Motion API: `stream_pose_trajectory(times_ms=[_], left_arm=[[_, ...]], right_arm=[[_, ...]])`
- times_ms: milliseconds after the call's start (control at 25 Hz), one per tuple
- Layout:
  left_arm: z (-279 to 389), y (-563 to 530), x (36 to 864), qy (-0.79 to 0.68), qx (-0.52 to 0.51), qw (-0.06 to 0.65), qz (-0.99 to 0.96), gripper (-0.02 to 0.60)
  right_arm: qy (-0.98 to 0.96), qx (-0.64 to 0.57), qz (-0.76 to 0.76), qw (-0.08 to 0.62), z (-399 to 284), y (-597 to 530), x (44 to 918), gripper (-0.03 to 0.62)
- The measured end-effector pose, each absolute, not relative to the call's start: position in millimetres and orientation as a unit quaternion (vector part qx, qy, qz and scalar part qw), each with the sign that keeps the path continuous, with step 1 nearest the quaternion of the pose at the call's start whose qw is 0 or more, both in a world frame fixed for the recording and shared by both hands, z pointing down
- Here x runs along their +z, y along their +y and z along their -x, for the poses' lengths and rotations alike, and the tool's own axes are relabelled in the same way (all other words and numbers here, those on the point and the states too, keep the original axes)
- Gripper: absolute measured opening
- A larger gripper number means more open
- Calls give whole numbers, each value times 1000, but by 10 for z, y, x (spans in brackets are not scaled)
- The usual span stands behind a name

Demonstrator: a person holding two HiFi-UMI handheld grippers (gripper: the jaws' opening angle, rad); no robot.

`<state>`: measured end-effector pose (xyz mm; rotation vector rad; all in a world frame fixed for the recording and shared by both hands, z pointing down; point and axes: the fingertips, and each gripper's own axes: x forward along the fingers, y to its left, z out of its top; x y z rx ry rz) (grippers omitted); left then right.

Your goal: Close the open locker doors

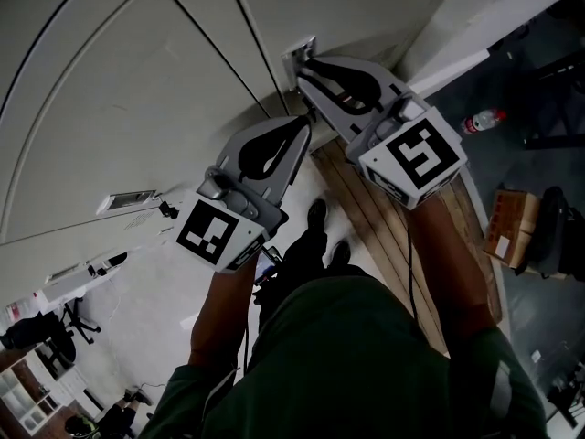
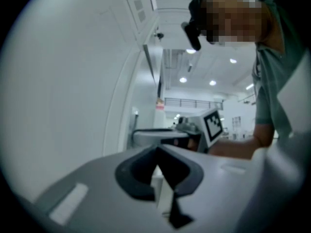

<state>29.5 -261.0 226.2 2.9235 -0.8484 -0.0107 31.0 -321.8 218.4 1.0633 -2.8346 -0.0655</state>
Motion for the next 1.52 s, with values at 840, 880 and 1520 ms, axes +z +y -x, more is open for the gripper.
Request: stream_pose_trajectory(times_ms=[840,880,1520], left_arm=[[-871,-2552,2363,-201,2,44,-978,5],[-916,-2530,2361,-191,1,45,-981,5],[-1564,-2209,2996,-132,46,49,-989,5]], right_arm=[[-916,-19,-394,67,-698,-3240,2197,35],[-913,-20,-401,69,-752,-3218,2189,35],[-842,44,-531,83,-2347,-2332,3020,35]])
